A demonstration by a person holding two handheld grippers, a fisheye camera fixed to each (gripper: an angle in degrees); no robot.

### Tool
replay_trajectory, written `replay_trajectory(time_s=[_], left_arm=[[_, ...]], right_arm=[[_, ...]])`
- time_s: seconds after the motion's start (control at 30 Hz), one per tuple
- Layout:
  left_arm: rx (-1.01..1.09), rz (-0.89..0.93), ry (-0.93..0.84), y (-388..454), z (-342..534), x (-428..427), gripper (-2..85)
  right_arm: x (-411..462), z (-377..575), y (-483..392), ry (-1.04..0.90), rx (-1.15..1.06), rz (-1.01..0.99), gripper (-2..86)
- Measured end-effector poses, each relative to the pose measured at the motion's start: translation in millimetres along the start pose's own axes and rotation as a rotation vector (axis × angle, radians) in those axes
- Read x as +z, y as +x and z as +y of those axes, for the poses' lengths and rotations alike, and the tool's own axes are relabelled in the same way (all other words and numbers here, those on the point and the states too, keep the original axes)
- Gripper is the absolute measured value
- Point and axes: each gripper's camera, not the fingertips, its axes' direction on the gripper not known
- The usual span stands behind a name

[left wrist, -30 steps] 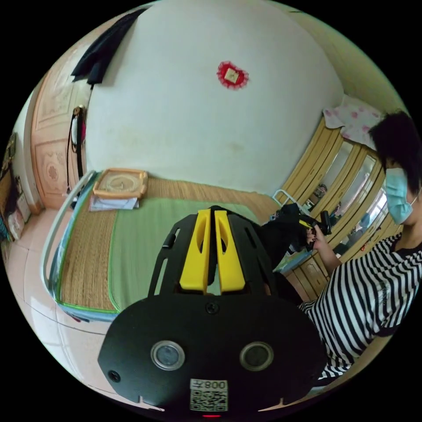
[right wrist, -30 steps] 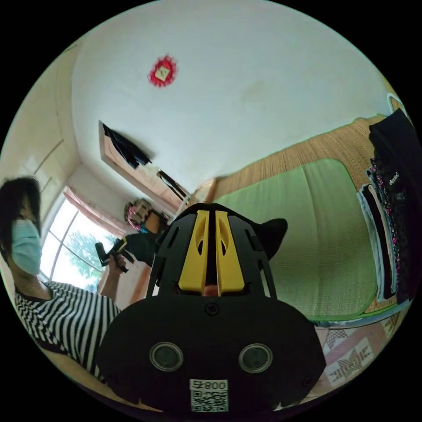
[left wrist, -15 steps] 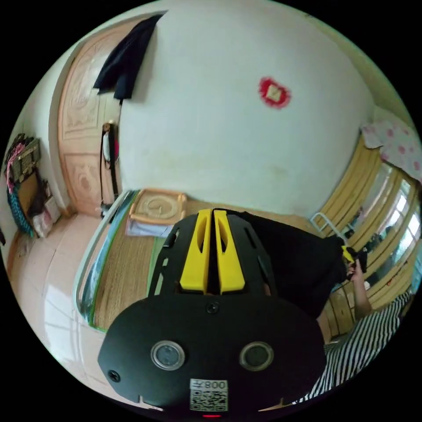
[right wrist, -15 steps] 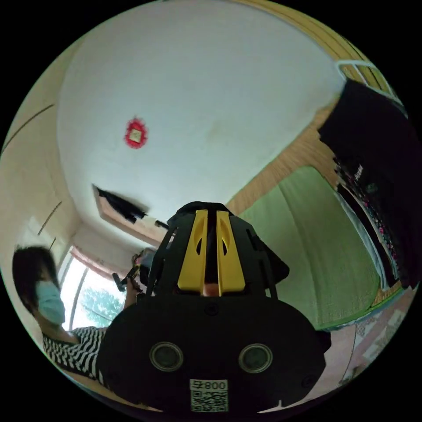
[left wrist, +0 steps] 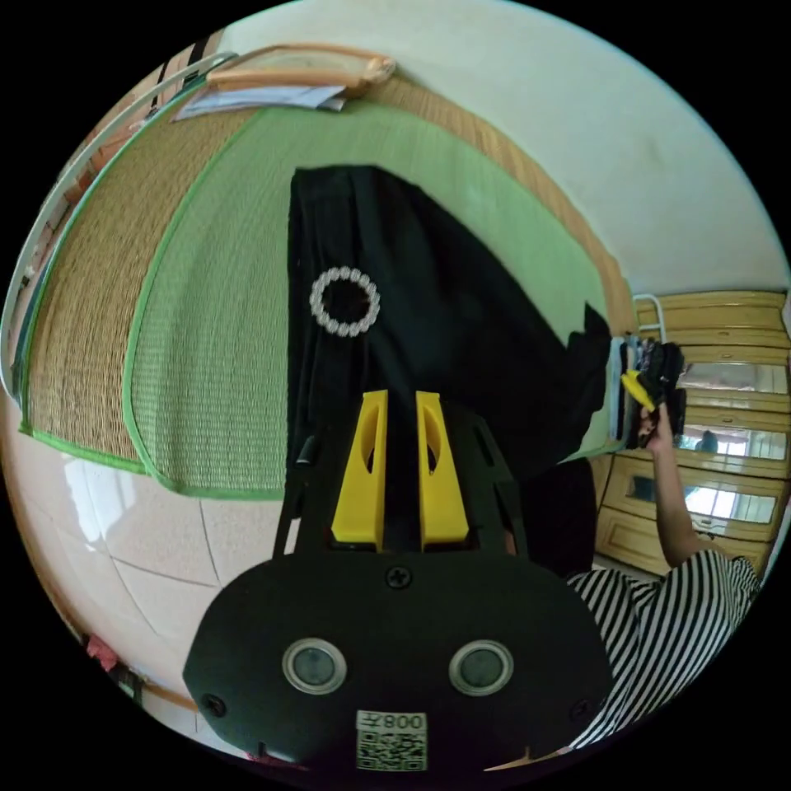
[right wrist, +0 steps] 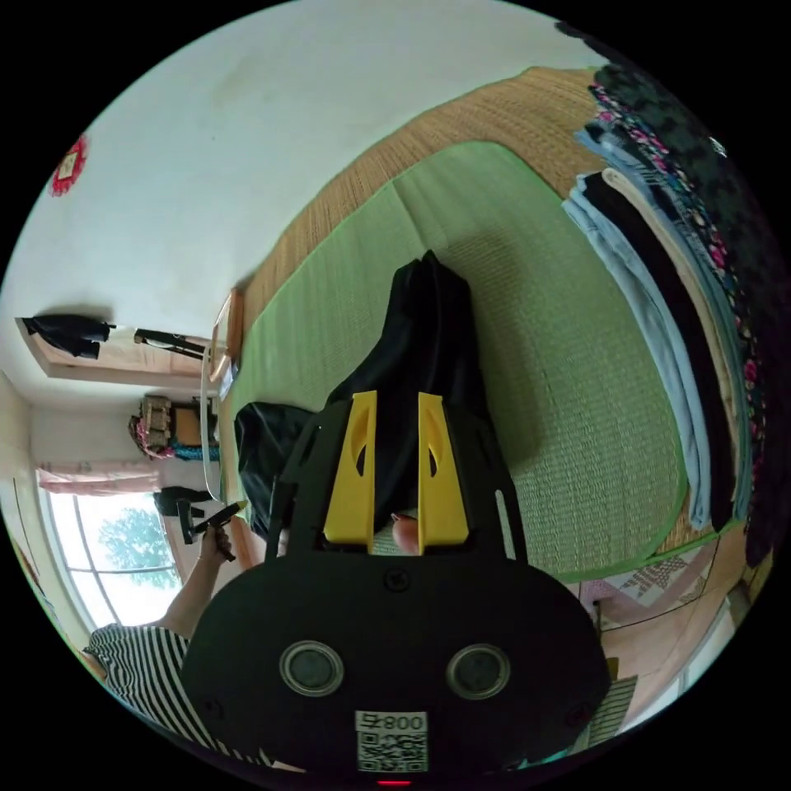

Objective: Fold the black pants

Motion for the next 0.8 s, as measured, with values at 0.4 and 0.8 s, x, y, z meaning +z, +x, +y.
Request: replay_trajectory(time_s=[0.4,0.8], left_arm=[[0.001,-0.183,0.005,0,-52,41,1.9],[-0.097,-0.31,0.02,-41,-126,30,1.6]], right_arm=[[51,-74,-3,-0.036,0.081,0.251,6.5],[30,-98,-108,-0.012,-0.016,0.074,-0.2]])
